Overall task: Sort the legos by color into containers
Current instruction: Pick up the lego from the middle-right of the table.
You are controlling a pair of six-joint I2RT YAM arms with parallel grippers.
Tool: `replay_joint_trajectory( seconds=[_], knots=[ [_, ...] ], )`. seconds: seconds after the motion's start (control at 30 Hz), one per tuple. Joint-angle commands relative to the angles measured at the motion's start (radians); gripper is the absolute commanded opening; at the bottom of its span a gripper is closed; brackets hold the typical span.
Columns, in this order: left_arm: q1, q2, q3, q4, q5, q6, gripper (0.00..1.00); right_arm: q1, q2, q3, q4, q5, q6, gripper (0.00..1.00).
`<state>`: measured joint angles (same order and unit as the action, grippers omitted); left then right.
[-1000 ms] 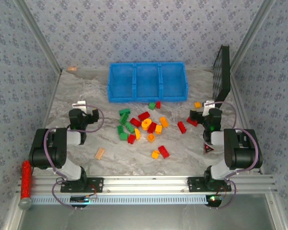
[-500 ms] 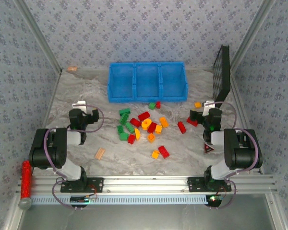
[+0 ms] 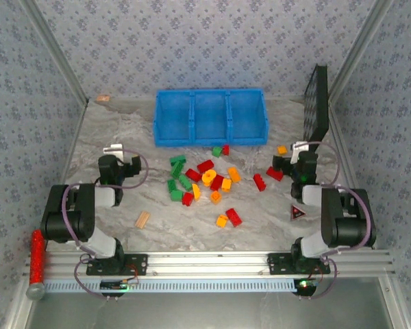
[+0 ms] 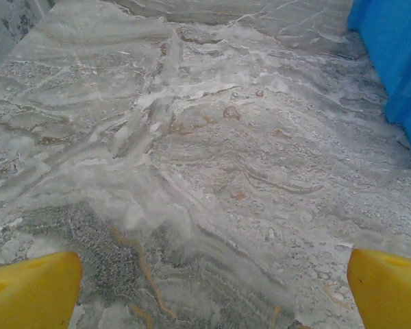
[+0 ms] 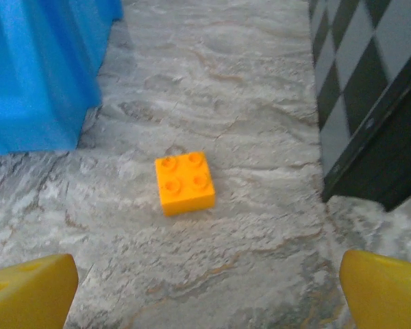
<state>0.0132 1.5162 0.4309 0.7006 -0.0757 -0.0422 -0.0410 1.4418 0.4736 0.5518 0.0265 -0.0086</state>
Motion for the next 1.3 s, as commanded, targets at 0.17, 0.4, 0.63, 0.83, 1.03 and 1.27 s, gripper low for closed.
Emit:
replay_joint_trajectory(
  seconds=[0.17, 0.4, 0.63, 0.83, 1.03, 1.27],
  knots=[
    [-0.037, -0.213, 0.58, -0.919, -0.122, -0.014, 0.95, 0.038, -0.282, 0.32, -0.753, 0.075, 0.316, 1.0],
    [-0.161, -0.182, 0.909, -1.307, -0.064, 0.121, 0.96, 0.056, -0.28, 0.406, -1.069, 0.01, 0.694, 0.95],
    [-0.268, -0.179, 0.971, -1.403, -0.038, 0.175, 0.98, 0.105, -0.193, 0.422, -1.11, -0.025, 0.737, 0.94],
    [-0.318, -0.171, 0.968, -1.426, 0.006, 0.162, 1.0, 0.113, -0.032, 0.464, -1.1, -0.04, 0.69, 0.94],
    [-0.338, -0.166, 0.965, -1.45, 0.004, 0.174, 1.0, 0.115, 0.102, 0.514, -1.076, -0.057, 0.651, 0.93],
    [-0.34, -0.173, 0.946, -1.459, -0.014, 0.181, 1.0, 0.116, 0.223, 0.551, -1.067, -0.058, 0.611, 0.92]
  ],
)
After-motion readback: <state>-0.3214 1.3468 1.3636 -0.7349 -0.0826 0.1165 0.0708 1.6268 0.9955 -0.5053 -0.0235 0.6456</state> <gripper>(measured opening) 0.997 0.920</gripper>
